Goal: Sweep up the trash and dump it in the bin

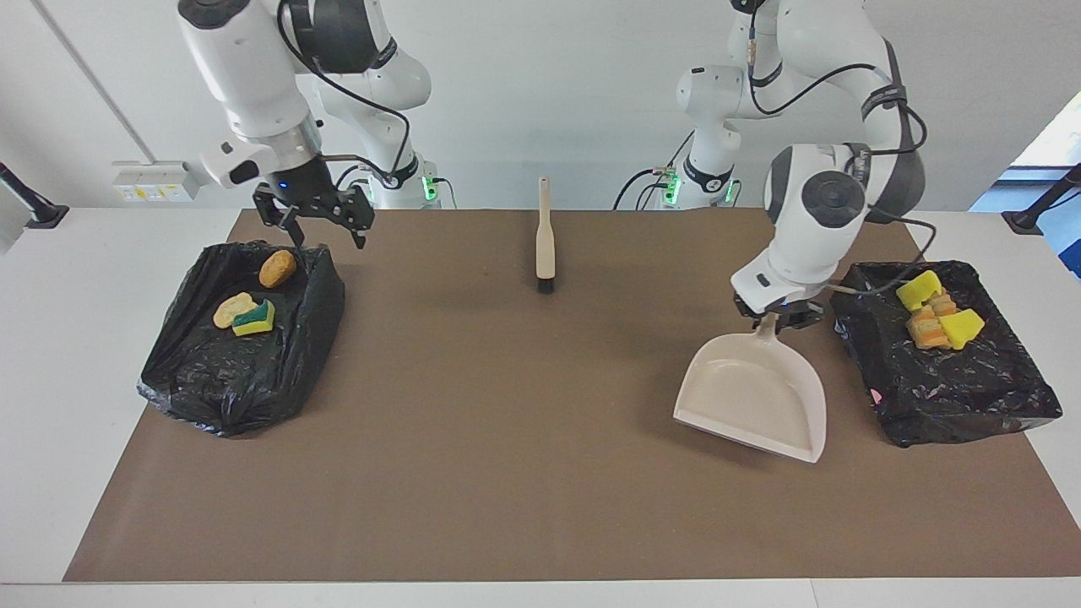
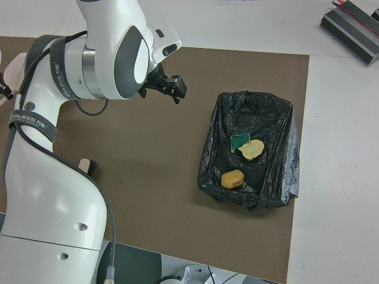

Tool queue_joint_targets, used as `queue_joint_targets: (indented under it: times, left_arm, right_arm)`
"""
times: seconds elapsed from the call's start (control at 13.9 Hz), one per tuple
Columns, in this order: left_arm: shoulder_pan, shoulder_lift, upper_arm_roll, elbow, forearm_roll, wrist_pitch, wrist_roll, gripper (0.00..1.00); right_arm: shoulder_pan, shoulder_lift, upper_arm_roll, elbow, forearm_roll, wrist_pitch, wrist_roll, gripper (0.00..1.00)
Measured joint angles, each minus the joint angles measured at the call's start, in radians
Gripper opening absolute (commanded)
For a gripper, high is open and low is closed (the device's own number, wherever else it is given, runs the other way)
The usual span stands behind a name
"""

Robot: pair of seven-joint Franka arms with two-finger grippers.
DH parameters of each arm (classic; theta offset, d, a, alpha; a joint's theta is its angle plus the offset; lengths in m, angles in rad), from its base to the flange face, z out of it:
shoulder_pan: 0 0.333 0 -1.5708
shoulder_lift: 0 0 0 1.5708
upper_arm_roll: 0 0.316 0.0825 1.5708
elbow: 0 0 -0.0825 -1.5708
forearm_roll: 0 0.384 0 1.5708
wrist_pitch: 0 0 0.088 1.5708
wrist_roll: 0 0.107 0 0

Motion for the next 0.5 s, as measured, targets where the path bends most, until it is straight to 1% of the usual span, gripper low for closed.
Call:
queue_joint_targets:
  times: [0.22,0.36,0.5]
  left_arm:
    - [-0.105,0.094,0.000,0.122,-0.061,-0.005,-0.225,0.00]
    - [-0.161,0.169,0.001,0.225,-0.070,-0.017,-0.314,0.00]
    - [-0.211,0.241,0.001,0.317,-0.073,-0.026,-0.416,0.00]
  right_arm:
    - [-0.003,-0.005,-0.052,0.095,-0.005,-0.116,-0.071,1.00]
    - [-0.014,-0.006,-0.054,0.113,-0.005,-0.145,-0.079,1.00]
    - [-0.015,-0.007,-0.051,0.113,-0.005,-0.147,-0.079,1.00]
